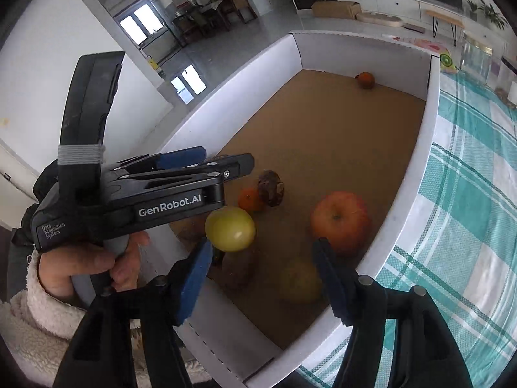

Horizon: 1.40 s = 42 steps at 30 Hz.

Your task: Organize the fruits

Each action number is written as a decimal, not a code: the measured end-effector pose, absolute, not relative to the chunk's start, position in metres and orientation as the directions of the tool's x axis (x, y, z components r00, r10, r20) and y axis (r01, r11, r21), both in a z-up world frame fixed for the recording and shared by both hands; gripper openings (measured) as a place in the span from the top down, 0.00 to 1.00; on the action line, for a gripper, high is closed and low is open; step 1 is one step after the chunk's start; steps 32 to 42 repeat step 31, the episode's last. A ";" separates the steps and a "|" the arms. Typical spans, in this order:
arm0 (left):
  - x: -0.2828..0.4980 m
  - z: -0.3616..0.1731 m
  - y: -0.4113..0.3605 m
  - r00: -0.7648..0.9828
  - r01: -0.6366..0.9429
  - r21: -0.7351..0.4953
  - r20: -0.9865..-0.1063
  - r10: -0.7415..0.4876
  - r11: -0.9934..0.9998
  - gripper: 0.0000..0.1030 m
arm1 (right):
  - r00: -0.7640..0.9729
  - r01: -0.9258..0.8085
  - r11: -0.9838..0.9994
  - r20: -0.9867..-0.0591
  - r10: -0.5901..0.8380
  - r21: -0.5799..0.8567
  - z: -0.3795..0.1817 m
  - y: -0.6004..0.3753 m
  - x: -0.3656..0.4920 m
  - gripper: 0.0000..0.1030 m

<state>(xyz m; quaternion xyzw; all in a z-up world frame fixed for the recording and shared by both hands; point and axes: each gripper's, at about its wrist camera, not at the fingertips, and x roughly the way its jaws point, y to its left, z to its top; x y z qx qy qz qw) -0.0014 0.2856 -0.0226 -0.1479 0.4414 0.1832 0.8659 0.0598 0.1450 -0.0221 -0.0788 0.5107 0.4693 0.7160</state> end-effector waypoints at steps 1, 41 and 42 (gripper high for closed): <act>-0.007 -0.015 0.282 0.545 -0.457 -0.051 -0.805 0.234 0.888 0.24 | 0.060 -0.747 0.562 -0.805 0.590 0.356 -0.016 0.140 0.061 0.35; -0.079 0.017 0.267 0.480 -0.614 0.081 -0.751 0.453 0.785 0.15 | 0.314 -0.688 0.718 -0.848 0.427 0.106 0.017 0.140 0.007 0.04; -0.079 0.017 0.267 0.480 -0.614 0.081 -0.751 0.453 0.785 0.15 | 0.314 -0.688 0.718 -0.848 0.427 0.106 0.017 0.140 0.007 0.04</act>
